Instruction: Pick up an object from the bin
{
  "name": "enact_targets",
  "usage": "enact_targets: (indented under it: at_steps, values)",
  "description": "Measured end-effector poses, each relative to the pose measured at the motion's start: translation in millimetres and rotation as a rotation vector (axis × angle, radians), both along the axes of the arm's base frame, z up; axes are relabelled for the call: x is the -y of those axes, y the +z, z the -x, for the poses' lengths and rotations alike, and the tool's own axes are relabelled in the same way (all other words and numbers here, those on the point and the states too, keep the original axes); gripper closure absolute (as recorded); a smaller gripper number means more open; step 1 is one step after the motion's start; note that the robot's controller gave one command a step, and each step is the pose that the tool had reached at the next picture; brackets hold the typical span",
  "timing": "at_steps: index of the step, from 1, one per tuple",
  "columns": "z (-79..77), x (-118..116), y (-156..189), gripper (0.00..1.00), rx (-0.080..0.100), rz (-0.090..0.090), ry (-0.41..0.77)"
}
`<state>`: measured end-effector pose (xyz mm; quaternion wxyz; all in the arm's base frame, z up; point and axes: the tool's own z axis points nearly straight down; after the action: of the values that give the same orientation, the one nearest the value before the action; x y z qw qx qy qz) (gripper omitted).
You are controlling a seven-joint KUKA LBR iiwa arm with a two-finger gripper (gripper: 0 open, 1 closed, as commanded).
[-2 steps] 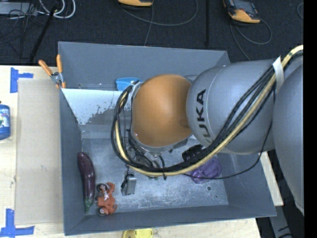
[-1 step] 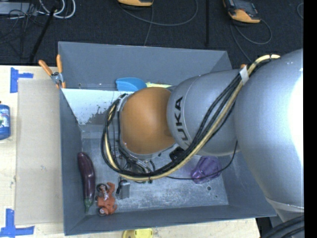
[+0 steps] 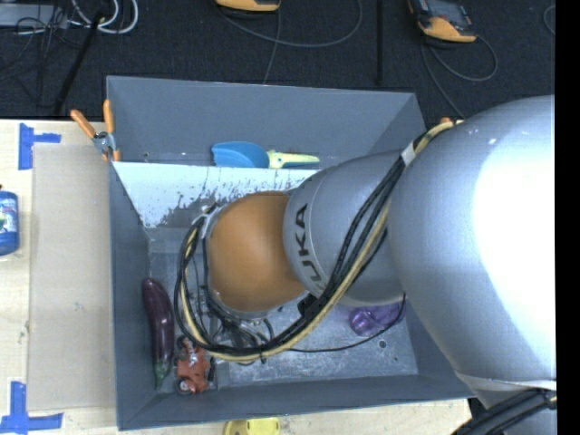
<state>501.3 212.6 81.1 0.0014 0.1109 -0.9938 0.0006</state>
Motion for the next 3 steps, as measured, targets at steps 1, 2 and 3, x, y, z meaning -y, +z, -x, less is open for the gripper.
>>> enact_targets:
  at_steps: [1, 2, 3]
  values:
    - [13.1, -14, -8, 1.0, 0.001, -0.003, 0.146]
    - [13.1, -14, -8, 1.0, 0.001, -0.003, 0.145]
    - [14.3, -1, 18, 1.0, 0.004, -0.002, 0.138]
